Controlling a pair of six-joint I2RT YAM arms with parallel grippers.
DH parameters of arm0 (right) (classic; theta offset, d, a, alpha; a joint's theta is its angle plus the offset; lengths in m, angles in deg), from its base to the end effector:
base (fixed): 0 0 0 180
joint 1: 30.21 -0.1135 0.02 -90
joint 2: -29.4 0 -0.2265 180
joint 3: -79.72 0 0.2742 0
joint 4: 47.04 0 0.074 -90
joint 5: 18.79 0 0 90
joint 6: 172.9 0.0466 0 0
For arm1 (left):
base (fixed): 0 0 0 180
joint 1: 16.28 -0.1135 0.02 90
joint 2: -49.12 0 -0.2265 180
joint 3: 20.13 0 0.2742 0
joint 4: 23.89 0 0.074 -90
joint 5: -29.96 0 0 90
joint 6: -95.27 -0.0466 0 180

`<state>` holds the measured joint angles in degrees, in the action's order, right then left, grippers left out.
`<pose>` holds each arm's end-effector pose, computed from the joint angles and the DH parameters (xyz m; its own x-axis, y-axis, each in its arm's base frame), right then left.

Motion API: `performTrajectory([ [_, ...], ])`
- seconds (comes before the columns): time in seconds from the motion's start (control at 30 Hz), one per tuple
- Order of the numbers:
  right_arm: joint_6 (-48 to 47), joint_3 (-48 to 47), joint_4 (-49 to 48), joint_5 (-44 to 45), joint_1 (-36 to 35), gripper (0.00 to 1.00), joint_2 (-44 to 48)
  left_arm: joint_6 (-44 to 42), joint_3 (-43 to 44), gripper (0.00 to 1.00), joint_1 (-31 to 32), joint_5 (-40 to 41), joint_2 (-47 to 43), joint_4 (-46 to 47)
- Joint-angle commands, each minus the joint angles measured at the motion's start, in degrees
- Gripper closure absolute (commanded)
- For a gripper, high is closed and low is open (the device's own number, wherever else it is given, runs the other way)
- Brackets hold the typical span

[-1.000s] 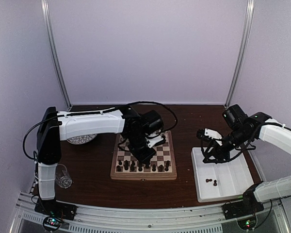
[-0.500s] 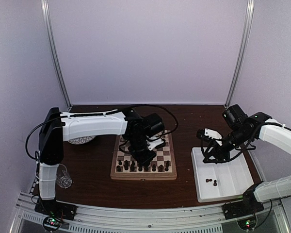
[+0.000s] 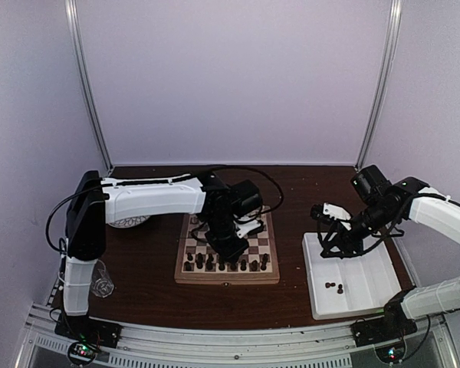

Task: Set up the chess pieces on the board
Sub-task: Place the king at d8.

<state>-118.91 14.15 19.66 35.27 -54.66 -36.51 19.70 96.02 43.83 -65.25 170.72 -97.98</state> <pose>0.2120 0.1264 0.2158 -0.3585 -0.6859 -0.6333 -0.9325 0.2955 0.2078 0.2124 -0.3779 0.1620 -0.6918 0.7056 -0.1536 0.7220 0.6792 -0.1317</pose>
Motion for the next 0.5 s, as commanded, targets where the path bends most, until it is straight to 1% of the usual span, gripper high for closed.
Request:
performTrajectory([
  [0.0,-0.5,0.5,-0.4,0.0,0.2,0.55,-0.1,-0.5,1.7,0.94,0.4,-0.3,1.2,-0.1],
  [0.3,-0.7,0.4,-0.2,-0.2,0.2,0.55,-0.3,-0.5,1.9,0.94,0.4,0.0,1.8,-0.6],
  [0.47,-0.7,0.4,-0.2,-0.2,0.2,0.55,-0.3,-0.5,2.3,0.86,0.4,0.0,2.0,-0.8],
])
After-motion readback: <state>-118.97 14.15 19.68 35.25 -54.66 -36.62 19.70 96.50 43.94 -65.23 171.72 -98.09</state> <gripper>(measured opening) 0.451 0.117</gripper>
